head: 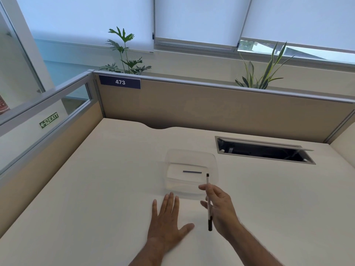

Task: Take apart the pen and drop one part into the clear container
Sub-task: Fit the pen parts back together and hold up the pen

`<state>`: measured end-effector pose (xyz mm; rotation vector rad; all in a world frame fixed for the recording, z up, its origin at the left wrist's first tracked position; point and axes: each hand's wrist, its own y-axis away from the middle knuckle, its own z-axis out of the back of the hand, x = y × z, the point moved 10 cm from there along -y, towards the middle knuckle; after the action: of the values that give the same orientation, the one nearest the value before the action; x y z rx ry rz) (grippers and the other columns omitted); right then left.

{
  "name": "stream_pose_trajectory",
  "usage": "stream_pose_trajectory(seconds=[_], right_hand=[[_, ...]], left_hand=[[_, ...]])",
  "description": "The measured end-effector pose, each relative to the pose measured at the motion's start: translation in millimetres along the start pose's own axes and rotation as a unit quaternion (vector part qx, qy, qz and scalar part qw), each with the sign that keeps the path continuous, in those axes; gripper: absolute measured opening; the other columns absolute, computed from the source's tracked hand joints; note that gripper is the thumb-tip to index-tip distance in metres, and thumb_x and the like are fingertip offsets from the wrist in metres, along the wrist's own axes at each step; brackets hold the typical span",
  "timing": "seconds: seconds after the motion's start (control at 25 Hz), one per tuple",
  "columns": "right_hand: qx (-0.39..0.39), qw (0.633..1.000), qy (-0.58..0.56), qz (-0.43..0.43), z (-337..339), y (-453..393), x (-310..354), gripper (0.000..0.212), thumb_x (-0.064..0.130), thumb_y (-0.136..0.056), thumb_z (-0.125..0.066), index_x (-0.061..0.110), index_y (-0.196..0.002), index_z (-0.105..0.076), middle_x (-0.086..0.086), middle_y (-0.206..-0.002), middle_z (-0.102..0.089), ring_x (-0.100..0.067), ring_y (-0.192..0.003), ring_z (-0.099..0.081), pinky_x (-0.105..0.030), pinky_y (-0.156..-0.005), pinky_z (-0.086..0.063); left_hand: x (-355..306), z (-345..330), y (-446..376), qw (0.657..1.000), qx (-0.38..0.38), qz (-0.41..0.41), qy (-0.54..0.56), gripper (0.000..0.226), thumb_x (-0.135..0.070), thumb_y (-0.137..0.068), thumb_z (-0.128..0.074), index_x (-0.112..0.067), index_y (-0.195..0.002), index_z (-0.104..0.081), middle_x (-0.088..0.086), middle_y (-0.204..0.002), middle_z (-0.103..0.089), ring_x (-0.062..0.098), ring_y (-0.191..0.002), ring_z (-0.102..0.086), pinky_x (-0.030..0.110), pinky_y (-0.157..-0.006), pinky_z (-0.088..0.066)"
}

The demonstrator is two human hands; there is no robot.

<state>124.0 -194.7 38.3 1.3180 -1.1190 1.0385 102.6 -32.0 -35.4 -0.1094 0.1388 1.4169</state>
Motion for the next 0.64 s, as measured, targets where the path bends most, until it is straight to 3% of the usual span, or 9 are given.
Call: stream_pose_trajectory(seconds=[0.04, 0.12, 0.2, 0.32, 0.52, 0.64], right_hand=[[-0.009, 1.000, 0.004, -0.002, 4.5, 0.3, 0.3, 0.026, 0.041, -0.088, -0.064, 0.019, -0.091, -0.079, 0.012, -0.089, -0.074, -0.004, -0.088, -0.067, -0.029, -0.082, -0.050], [-0.025, 1.000, 0.002, -0.015, 16.0, 0.2, -3.4, 0.029, 0.040, -0.075, -0.076, 0.011, -0.077, -0.076, 0.013, -0.067, -0.068, -0.011, -0.066, -0.060, -0.027, -0.072, -0.043], [-0.043, 0.999, -0.019, -0.026, 29.6, 1.0, -10.1, 0.027, 0.031, -0.067, -0.084, 0.007, -0.066, -0.071, 0.004, -0.059, -0.061, -0.016, -0.056, -0.048, -0.030, -0.062, -0.041], [-0.054, 0.997, 0.009, -0.054, 44.6, 6.2, -23.7, 0.018, 0.014, -0.067, -0.088, 0.002, -0.073, -0.076, -0.010, -0.061, -0.067, -0.020, -0.055, -0.058, -0.030, -0.054, -0.049], [-0.086, 0.992, 0.024, -0.094, 61.6, 11.9, -44.3, 0.008, 0.001, -0.067, -0.079, -0.002, -0.072, -0.074, -0.024, -0.066, -0.071, -0.028, -0.056, -0.067, -0.031, -0.052, -0.056], [-0.081, 0.991, 0.053, -0.088, 63.1, 12.3, -48.6, 0.005, -0.005, -0.075, -0.077, -0.001, -0.078, -0.077, -0.021, -0.067, -0.073, -0.027, -0.060, -0.070, -0.034, -0.058, -0.058]], left_hand=[[0.3, -0.7, 1.3, 1.000, 0.014, 0.002, 0.000, 0.100, -0.082, -0.079, -0.030, -0.008, -0.145, -0.038, 0.013, -0.156, -0.029, 0.027, -0.147, -0.019, 0.054, -0.112, 0.004], [-3.2, 1.6, 1.6, 1.000, -0.006, -0.012, -0.009, 0.094, -0.081, -0.077, -0.039, -0.007, -0.133, -0.055, 0.012, -0.144, -0.051, 0.022, -0.137, -0.029, 0.055, -0.107, -0.012], [-4.7, 3.3, 1.0, 1.000, -0.016, -0.017, -0.013, 0.094, -0.081, -0.076, -0.040, -0.007, -0.132, -0.057, 0.012, -0.142, -0.053, 0.020, -0.135, -0.027, 0.056, -0.105, -0.015], [-3.5, 5.8, 2.0, 0.999, -0.028, -0.012, -0.011, 0.095, -0.081, -0.078, -0.039, -0.007, -0.136, -0.053, 0.012, -0.146, -0.048, 0.019, -0.137, -0.022, 0.056, -0.106, -0.013], [-3.3, 6.7, 1.7, 1.000, -0.025, -0.006, -0.007, 0.095, -0.080, -0.079, -0.038, -0.007, -0.137, -0.051, 0.012, -0.147, -0.047, 0.019, -0.137, -0.021, 0.057, -0.105, -0.015], [-2.3, 4.9, 1.5, 1.000, -0.015, 0.000, -0.004, 0.094, -0.081, -0.079, -0.037, -0.007, -0.136, -0.053, 0.012, -0.145, -0.049, 0.019, -0.136, -0.022, 0.057, -0.105, -0.016]])
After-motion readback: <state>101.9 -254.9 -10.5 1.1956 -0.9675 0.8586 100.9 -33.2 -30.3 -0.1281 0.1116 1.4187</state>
